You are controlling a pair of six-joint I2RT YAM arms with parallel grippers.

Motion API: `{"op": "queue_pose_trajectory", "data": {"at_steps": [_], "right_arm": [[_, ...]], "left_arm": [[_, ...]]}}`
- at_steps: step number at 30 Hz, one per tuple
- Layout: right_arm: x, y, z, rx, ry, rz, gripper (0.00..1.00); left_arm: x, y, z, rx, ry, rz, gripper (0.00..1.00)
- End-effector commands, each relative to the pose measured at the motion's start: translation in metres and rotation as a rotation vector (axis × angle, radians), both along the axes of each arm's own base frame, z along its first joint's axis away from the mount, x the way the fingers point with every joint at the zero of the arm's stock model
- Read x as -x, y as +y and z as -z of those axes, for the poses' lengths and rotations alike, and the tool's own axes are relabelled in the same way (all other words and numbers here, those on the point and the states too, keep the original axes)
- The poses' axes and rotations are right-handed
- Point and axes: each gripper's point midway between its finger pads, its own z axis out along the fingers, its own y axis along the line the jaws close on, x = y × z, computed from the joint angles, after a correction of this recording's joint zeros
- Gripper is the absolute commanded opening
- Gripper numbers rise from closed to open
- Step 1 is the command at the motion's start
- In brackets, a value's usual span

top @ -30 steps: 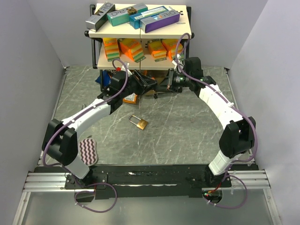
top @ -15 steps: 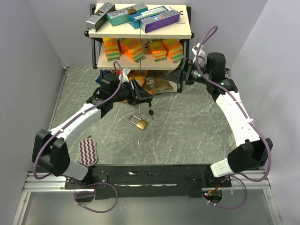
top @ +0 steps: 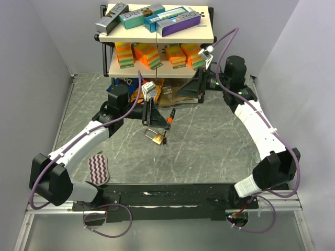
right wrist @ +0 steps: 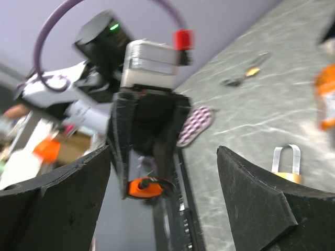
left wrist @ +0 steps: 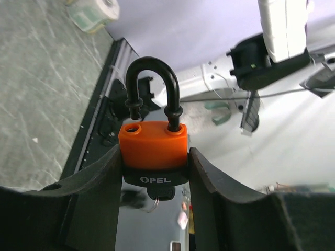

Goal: Unlock with the key

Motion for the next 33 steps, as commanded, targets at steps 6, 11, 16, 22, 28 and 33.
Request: {"op": "queue_pose_trajectory", "data": {"at_steps": [6, 11, 16, 22, 28, 33], "right_arm": [[0.041, 0.036, 0.011, 0.010, -0.007, -0.242, 0.86], [0.052, 0.036, 0.024, 0.039, 0.025, -0.270, 0.83], [0.063, 0.034, 0.029, 0.045, 0.041, -0.291, 0.77], [0.066, 0.036, 0.035, 0.051, 0.063, -0.300, 0.50], [0.061, 0.039, 0.037, 0.074, 0.078, -0.272, 0.24], [0.051, 0.040, 0.049, 0.149, 0.119, -0.209, 0.02]], "left_arm": [[0.014, 0.002, -0.032, 0.068, -0.134, 0.076, 0.01], [0.006, 0.001, -0.030, 0.056, -0.145, 0.024, 0.01], [-0.002, 0.001, -0.027, 0.044, -0.155, -0.031, 0.01], [-0.009, 0.002, -0.028, 0.037, -0.175, -0.089, 0.01], [-0.023, 0.007, -0.015, -0.038, -0.191, -0.194, 0.01], [-0.051, 0.021, 0.010, -0.264, -0.232, -0.382, 0.01]]}}
